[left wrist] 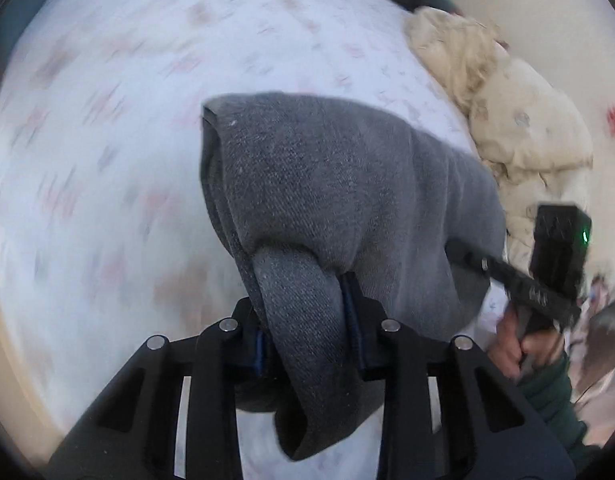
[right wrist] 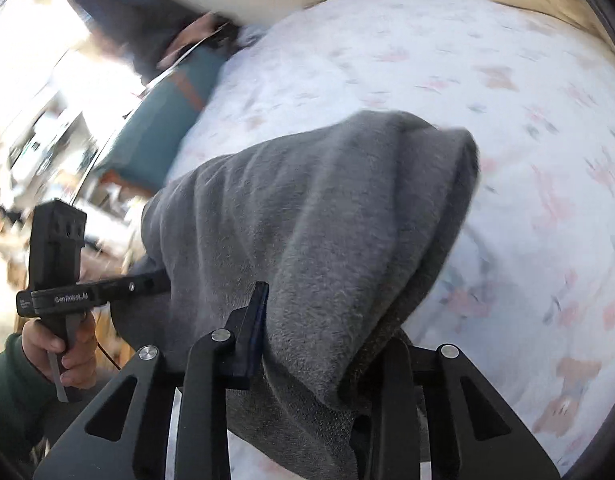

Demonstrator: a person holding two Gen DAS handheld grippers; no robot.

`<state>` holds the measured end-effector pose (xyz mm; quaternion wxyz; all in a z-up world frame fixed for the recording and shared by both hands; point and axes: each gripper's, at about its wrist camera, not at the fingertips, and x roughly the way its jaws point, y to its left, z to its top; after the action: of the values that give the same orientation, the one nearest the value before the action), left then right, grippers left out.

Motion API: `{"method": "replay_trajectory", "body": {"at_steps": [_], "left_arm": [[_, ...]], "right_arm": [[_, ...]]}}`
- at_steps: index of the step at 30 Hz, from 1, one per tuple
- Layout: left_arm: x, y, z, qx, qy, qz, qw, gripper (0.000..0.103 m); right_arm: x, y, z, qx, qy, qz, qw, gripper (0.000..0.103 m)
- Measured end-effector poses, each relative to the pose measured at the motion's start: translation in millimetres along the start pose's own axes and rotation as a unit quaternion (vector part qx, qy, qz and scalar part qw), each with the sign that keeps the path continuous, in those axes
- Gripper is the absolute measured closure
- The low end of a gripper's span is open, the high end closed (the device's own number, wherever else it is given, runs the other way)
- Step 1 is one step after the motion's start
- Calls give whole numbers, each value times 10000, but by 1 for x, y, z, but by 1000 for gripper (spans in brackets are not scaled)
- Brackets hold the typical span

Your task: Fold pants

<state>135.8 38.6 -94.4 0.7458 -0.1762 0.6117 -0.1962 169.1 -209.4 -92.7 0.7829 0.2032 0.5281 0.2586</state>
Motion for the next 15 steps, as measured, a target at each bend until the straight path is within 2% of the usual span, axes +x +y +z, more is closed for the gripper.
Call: {"method": "replay_trajectory", "body": {"at_steps": [2, 3, 4, 5, 6, 7, 8, 10, 12, 13, 14, 15], "left_arm": [[5, 12, -31, -317, 166, 175, 9992, 75], [13, 19, -43, -461, 325, 318, 9979, 73], [26, 28, -53, -571, 552, 573, 9952, 71], [34, 35, -58, -640, 654, 726, 9932, 64], [38, 41, -62, -700, 726, 724, 9923, 57], [36, 42, -63, -646, 774, 752, 9921, 55], [30, 40, -64, -494, 717, 836, 9927, 54], [7, 30, -67, -61, 395, 1156, 9925, 54], [-16, 23, -71, 225, -37, 1542, 9878, 58], [-26, 20, -72, 337, -319, 1616, 9858, 58], [-34, 15, -73, 413, -553, 1564, 9853, 61], [-41, 6, -74, 547, -818, 1375, 9856, 74]], "right_arm": [[20, 0, 3, -109, 495, 28, 9987, 70], [31, -1, -1, -110, 702, -65, 9975, 66], [45, -4, -6, -62, 952, -281, 9950, 57], [56, -9, -14, 37, 1214, -612, 9907, 50], [61, -13, -22, 99, 1386, -783, 9872, 48], [60, -17, -32, 196, 1493, -901, 9845, 41], [55, -19, -37, 279, 1470, -1058, 9831, 37], [37, -18, -43, 377, 1311, -1591, 9778, 37], [13, -12, -49, 426, 1031, -2040, 9726, 37], [3, -3, -50, 343, 839, -2096, 9736, 42], [-7, 10, -49, 157, 601, -2061, 9766, 55], [-10, 24, -47, -37, 466, -2041, 9778, 61]]}}
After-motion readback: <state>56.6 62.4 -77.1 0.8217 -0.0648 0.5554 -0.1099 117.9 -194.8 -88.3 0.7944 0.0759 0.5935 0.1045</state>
